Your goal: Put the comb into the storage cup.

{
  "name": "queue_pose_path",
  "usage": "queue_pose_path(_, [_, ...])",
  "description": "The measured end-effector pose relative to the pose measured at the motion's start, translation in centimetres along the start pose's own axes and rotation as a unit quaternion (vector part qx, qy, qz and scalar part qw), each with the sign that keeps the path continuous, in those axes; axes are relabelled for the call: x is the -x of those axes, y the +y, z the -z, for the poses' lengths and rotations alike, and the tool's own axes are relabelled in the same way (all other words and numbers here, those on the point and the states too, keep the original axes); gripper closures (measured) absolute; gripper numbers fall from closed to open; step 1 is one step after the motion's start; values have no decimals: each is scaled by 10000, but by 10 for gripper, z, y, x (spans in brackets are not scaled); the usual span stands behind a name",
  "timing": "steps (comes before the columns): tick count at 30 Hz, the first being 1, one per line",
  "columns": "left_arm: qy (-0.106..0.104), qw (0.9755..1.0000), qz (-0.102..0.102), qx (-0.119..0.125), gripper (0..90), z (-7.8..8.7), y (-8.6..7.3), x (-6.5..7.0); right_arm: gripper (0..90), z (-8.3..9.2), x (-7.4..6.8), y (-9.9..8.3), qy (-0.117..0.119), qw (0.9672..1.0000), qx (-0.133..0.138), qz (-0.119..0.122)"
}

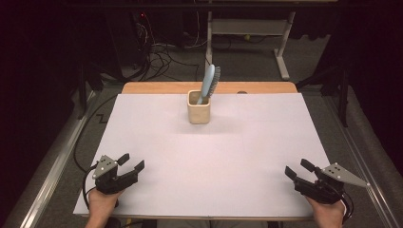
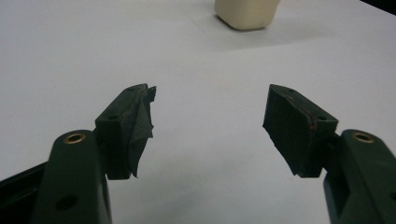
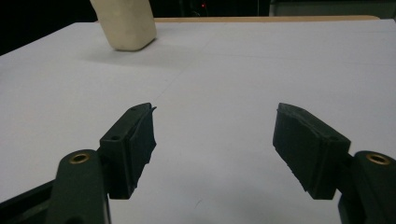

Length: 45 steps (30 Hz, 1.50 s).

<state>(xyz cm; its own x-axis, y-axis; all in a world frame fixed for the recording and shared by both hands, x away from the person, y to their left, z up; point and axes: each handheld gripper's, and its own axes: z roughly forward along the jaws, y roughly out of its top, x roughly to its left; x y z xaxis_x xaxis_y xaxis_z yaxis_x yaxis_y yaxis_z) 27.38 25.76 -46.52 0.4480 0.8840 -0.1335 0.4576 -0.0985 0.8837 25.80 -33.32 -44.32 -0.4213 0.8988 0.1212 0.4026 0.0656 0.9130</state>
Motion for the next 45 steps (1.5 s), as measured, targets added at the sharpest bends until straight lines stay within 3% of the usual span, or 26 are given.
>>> queue_pose_path(18, [-10, 10000, 41, 66, 330, 2, 0, -1, 268, 3, 3, -11, -56, 9999, 136, -57])
queue_pose_path(32, [-26, 10000, 38, 19, 332, 2, 0, 0, 279, 6, 0, -21, -82, 9997, 215, 94])
queue_pose_path(45, [-36, 10000, 44, 16, 332, 2, 0, 0, 280, 5, 0, -24, -60, 9998, 199, 45])
